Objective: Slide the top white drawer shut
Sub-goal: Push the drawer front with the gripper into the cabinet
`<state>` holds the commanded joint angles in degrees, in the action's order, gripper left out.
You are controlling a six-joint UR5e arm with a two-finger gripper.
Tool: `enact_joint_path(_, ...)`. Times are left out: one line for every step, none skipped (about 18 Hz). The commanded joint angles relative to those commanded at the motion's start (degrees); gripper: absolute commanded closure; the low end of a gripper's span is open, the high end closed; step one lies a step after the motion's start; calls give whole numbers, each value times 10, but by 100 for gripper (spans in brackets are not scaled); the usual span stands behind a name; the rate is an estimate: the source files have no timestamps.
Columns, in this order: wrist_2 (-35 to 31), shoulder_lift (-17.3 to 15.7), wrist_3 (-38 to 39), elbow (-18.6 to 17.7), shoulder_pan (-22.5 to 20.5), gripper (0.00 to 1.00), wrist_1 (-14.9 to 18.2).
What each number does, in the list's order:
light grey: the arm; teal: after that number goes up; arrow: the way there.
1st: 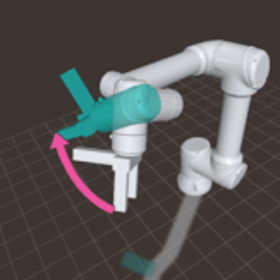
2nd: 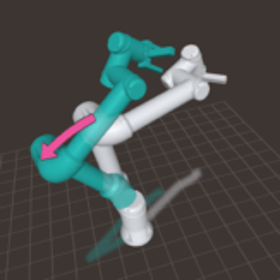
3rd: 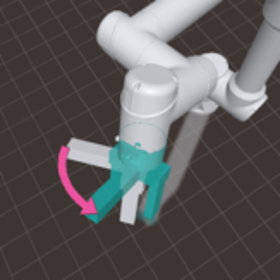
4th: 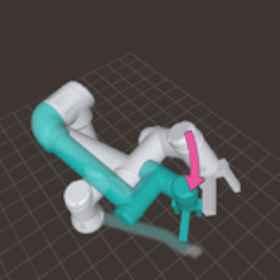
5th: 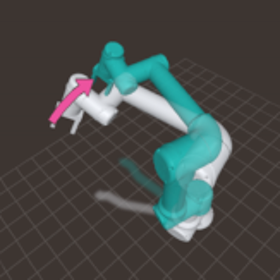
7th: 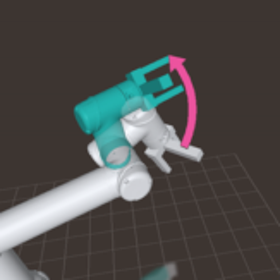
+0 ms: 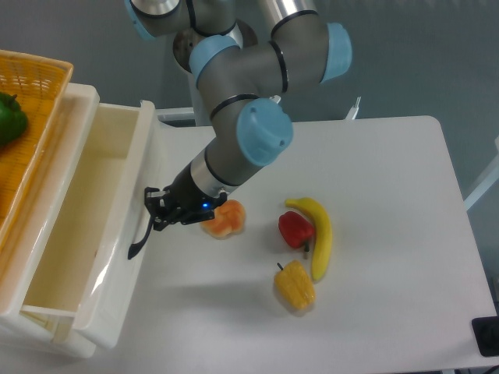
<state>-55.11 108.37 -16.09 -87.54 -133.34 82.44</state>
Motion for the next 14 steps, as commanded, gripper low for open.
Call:
enact_joint_path(0,0,4,0,6,100,-1)
enact_joint_path(0,0,8,0,11,100,-2)
enact_joint_path(-1,0,12,0,17,100,-2)
enact_joint_path(-1,1,18,0,25,100,-3)
enact_joint_path(0,1,25,0,30,100,-4)
enact_joint_path(0,1,28,1,33,100,-4)
enact_joint_path(0,1,31,2,38,100,-7)
enact_joint_path(0,1,33,2,46,100,-7)
enact_joint_path(0,1,36,2,51,100,-8)
enact_joint_path(0,1,38,2,55,100,-8)
enact_joint_path(1,1,41,2,60,100,-8)
enact_joint_path(1,1,43,2,63,100,-8)
enact_joint_path(0,3,43,2,68,100,-8)
enact_joint_path(0,4,44,2,68,100,-13)
